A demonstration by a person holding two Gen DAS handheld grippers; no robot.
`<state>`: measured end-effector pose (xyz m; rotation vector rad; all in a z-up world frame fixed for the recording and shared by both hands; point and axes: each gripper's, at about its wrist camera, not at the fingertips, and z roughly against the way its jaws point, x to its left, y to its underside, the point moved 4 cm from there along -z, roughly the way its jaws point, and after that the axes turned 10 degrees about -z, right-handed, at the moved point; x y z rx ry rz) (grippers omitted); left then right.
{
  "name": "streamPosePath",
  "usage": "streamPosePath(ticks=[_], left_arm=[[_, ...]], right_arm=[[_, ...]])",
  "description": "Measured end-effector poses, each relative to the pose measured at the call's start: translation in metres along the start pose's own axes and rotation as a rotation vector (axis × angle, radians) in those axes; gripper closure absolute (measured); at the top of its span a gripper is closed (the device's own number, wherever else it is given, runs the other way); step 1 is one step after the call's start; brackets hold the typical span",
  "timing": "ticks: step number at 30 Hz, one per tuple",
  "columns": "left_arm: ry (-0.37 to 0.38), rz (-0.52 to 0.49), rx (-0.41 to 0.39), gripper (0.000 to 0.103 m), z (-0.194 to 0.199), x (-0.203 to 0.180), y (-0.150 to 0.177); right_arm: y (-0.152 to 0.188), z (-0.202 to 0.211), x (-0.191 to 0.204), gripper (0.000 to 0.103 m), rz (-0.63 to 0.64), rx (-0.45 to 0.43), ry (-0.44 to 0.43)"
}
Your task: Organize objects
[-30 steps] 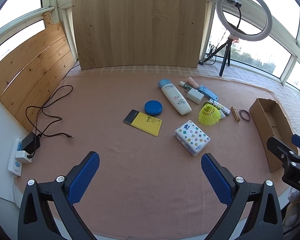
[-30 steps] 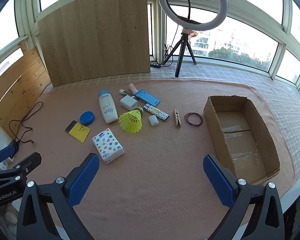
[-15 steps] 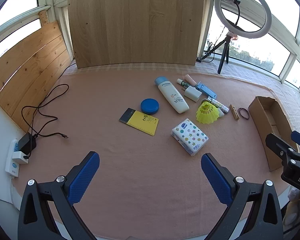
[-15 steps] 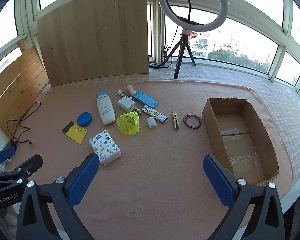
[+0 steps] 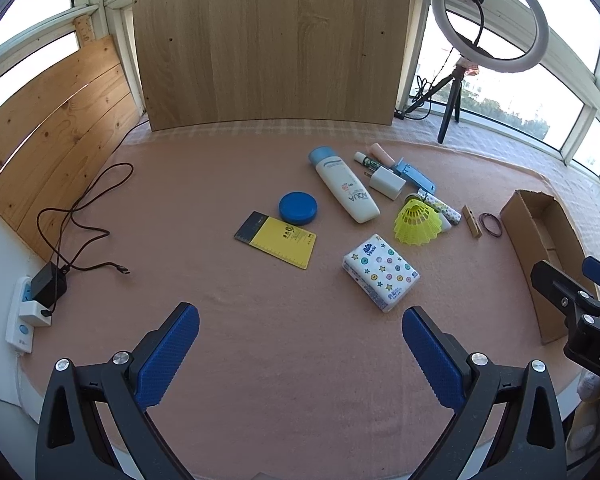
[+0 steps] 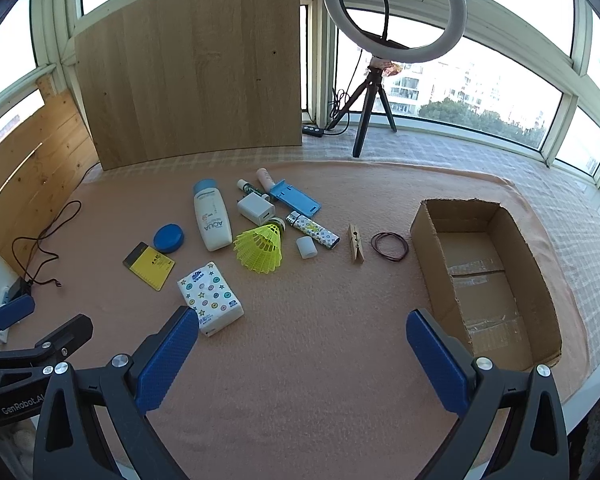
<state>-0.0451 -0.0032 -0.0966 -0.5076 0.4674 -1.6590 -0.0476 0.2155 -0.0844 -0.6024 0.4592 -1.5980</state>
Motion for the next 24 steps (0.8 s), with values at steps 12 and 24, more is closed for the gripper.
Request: streamPosePath(ticks=[12, 24], left_arm=[[0.013, 0.0, 0.025, 0.001, -0.02, -0.004, -0.001], [0.029, 0.012, 0.05, 0.004, -0.041, -0.004, -0.001]], right_arm=[[-0.004, -0.016, 0.003, 0.0, 0.023, 0.019, -0.011], [-0.005, -0.034, 0.004, 0.003, 0.026, 0.05, -0.049]])
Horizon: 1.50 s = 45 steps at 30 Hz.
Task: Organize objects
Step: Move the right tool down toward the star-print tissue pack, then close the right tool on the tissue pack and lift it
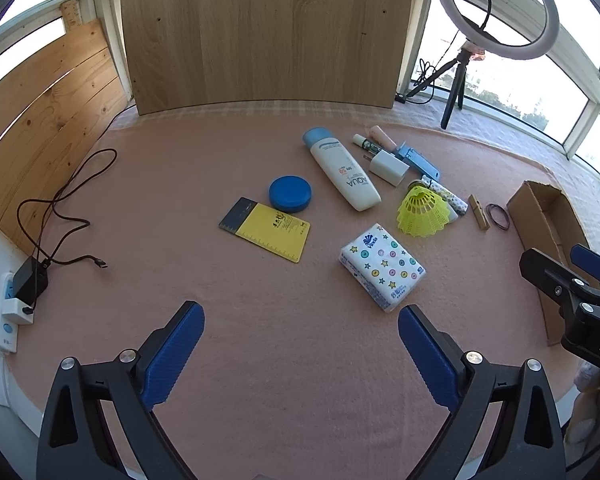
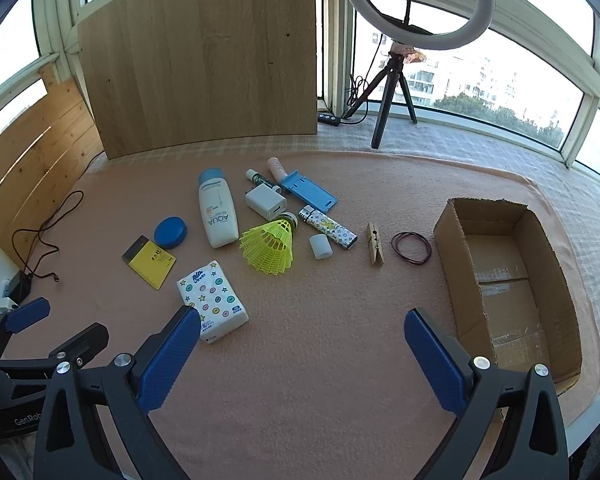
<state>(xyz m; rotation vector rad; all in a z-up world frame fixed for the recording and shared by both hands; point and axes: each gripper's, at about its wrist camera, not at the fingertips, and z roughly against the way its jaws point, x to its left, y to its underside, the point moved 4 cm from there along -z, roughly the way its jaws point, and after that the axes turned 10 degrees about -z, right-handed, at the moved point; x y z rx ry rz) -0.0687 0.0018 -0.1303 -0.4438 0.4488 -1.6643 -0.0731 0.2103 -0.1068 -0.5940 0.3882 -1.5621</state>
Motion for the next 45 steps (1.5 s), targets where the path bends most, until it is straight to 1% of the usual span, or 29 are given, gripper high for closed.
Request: streamPosePath(ticks=[7, 9, 12, 14, 15, 18, 23, 26, 30, 36, 39, 42, 43, 45], left_arm=[[0.022, -0.004, 0.032, 0.009, -0.021, -0.005, 0.0], [0.04, -0.003, 0.043, 0.013, -0.028, -0.007, 0.0], [0.066, -0.004, 0.062, 0.018, -0.04, -0.012, 0.0], [0.081, -0.003, 0.076, 0.024, -0.048, -0.015, 0.0], [0.089, 0.001, 0.08, 0.027, -0.052, -0.016, 0.0], [0.112, 0.012, 0.096, 0.032, -0.062, -0.018, 0.0], [0.158, 0.006, 0.111, 0.032, -0.078, -0.028, -0.002], [0.191, 0.018, 0.12, 0.035, -0.085, -0.03, -0.003], [0.228, 0.026, 0.13, 0.045, -0.095, -0.034, -0.004], [0.279, 0.012, 0.136, 0.046, -0.106, -0.044, -0.004], [0.305, 0.025, 0.138, 0.047, -0.109, -0.046, -0.005], [0.332, 0.044, 0.136, 0.054, -0.114, -0.048, -0.007], [0.337, 0.05, 0.134, 0.055, -0.115, -0.048, -0.008], [0.354, 0.053, 0.127, 0.061, -0.117, -0.05, -0.01]], right_arm=[[-0.004, -0.02, 0.003, 0.015, -0.008, 0.059, -0.061], [-0.005, -0.028, 0.004, 0.02, -0.013, 0.086, -0.088], [-0.006, -0.044, 0.007, 0.026, -0.028, 0.155, -0.149], [-0.007, -0.054, 0.01, 0.034, -0.03, 0.2, -0.18], [-0.007, -0.06, 0.012, 0.036, -0.03, 0.219, -0.192], [-0.007, -0.075, 0.017, 0.043, -0.036, 0.278, -0.234], [-0.004, -0.096, 0.029, 0.053, -0.028, 0.365, -0.292], [-0.002, -0.108, 0.037, 0.06, -0.021, 0.413, -0.311], [-0.001, -0.117, 0.042, 0.061, -0.02, 0.453, -0.327], [0.002, -0.127, 0.046, 0.063, -0.022, 0.506, -0.344], [0.003, -0.132, 0.044, 0.064, -0.025, 0.527, -0.346], [0.005, -0.137, 0.042, 0.069, -0.04, 0.554, -0.359], [0.005, -0.138, 0.042, 0.07, -0.047, 0.562, -0.364], [0.006, -0.14, 0.04, 0.07, -0.055, 0.569, -0.37]])
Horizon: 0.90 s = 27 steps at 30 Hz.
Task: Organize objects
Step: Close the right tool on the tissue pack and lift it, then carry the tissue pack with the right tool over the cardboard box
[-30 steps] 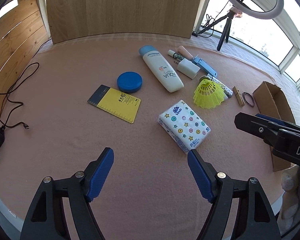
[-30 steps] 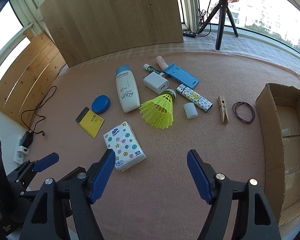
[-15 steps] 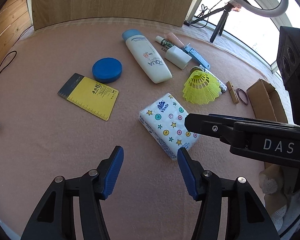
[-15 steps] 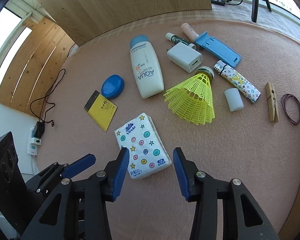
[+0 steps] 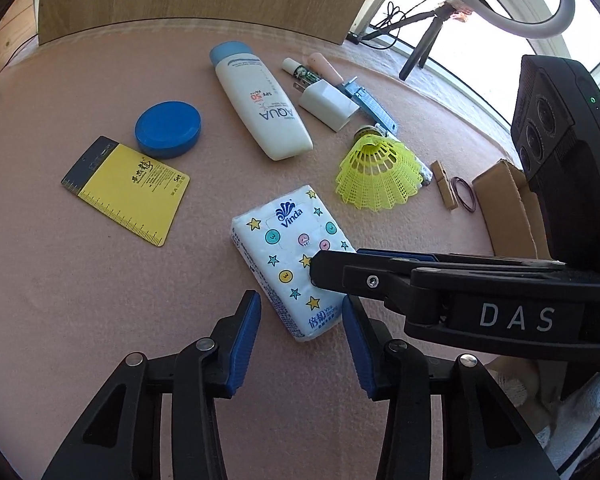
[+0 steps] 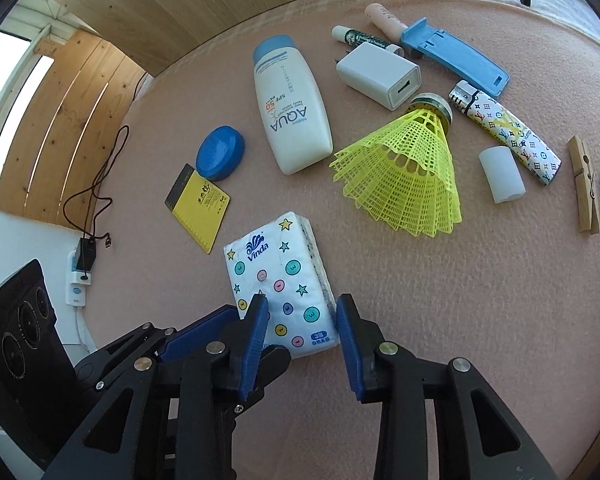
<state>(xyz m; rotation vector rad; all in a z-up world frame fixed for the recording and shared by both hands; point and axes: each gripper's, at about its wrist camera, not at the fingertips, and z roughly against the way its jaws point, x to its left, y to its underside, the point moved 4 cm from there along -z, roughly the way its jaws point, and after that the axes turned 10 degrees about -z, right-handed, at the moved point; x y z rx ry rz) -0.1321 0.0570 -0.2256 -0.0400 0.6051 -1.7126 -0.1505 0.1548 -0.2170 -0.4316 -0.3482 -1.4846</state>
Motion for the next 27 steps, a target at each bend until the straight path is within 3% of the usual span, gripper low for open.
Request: streamPosePath(ticks=[16, 27], left_arm=[[0.004, -0.039, -0.046, 0.064, 0.015, -0.026, -0.004], [0.062, -0.179, -0.089, 0.064, 0.034, -0.119, -0.011]], right_arm=[[0.005, 0.02, -0.005, 0.071, -0.018, -0.029, -0.04], [0.029, 0.095, -0.047, 0.071, -0.055, -0.161, -0.032]])
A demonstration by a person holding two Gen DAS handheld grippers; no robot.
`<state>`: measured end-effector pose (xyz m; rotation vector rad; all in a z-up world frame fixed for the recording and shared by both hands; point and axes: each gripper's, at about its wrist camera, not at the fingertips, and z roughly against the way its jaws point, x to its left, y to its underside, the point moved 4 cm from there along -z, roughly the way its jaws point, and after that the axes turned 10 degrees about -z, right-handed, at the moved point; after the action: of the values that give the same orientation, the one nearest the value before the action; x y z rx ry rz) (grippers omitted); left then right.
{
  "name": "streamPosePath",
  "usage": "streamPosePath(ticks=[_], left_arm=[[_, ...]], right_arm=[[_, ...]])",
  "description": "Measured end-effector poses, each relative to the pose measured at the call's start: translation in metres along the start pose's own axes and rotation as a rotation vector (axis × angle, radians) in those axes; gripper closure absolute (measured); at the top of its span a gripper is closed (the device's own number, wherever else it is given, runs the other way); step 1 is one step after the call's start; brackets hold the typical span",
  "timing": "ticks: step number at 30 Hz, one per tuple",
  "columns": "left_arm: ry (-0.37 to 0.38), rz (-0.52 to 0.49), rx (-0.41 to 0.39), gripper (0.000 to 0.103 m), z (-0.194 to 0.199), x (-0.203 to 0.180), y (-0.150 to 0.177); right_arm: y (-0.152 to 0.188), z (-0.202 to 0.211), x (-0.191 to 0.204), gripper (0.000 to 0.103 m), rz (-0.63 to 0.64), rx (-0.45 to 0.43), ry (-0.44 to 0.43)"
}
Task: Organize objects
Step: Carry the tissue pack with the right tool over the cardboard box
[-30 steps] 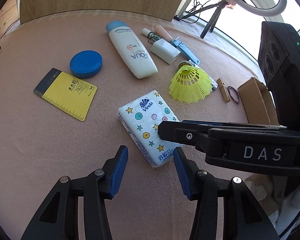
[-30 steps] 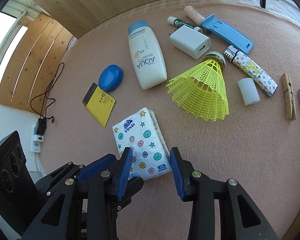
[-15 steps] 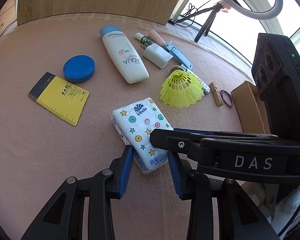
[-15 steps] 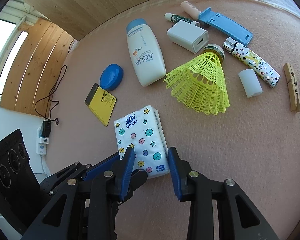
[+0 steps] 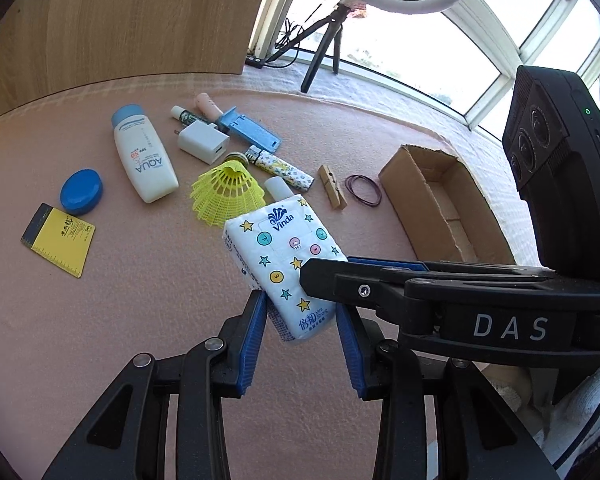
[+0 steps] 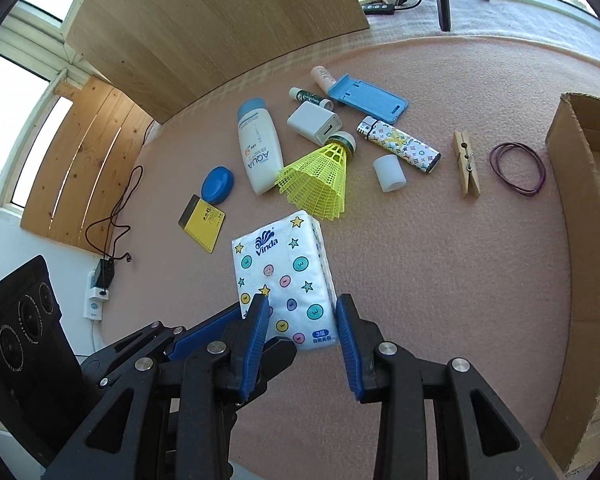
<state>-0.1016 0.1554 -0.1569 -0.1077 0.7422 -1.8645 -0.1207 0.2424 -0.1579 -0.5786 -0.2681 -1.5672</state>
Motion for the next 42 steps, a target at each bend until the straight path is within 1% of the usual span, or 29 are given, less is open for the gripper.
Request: streamPosePath(ticks=[4, 9, 14, 17, 20, 26, 32, 33, 34, 35, 37, 39, 42], left_arm=[[0.04, -0.069, -0.008, 0.064, -0.005, -0.046, -0.01], [0.103, -0.155, -0.011, 0.064, -0.018, -0.109, -0.025], [0.149, -0.234, -0.012, 0.064, -0.034, -0.169, -0.037], [0.167, -0.268, -0.002, 0.064, -0.045, -0.197, -0.041], [0.183, -0.29, 0.014, 0.064, -0.057, -0.216, -0.042], [0.195, -0.312, 0.04, 0.064, -0.072, -0.236, -0.041], [0.194, -0.322, 0.054, 0.064, -0.081, -0.238, -0.044], [0.18, -0.324, 0.064, 0.06, -0.082, -0.237, -0.044], [0.168, -0.32, 0.074, 0.057, -0.084, -0.236, -0.044], [0.166, -0.312, 0.08, 0.053, -0.084, -0.234, -0.043], [0.161, -0.296, 0.089, 0.053, -0.086, -0.229, -0.043], [0.151, -0.285, 0.088, 0.053, -0.085, -0.224, -0.043], [0.137, -0.27, 0.08, 0.053, -0.08, -0.217, -0.044]], right_arm=[[0.004, 0.035, -0.032, 0.071, -0.036, -0.056, 0.021], [0.01, 0.08, -0.073, 0.071, -0.083, -0.135, 0.065], [0.014, 0.118, -0.118, 0.071, -0.141, -0.202, 0.105], [0.015, 0.134, -0.142, 0.071, -0.175, -0.228, 0.129], [0.017, 0.143, -0.162, 0.071, -0.205, -0.243, 0.143], [0.019, 0.151, -0.185, 0.071, -0.234, -0.251, 0.16], [0.018, 0.154, -0.192, 0.07, -0.218, -0.26, 0.184], [0.017, 0.155, -0.192, 0.07, -0.216, -0.267, 0.189], [0.017, 0.156, -0.192, 0.065, -0.215, -0.274, 0.195], [0.016, 0.157, -0.192, 0.056, -0.214, -0.279, 0.203], [0.015, 0.159, -0.193, 0.048, -0.208, -0.3, 0.222], [0.013, 0.161, -0.193, 0.047, -0.207, -0.314, 0.227], [0.01, 0.161, -0.193, 0.046, -0.199, -0.313, 0.225]])
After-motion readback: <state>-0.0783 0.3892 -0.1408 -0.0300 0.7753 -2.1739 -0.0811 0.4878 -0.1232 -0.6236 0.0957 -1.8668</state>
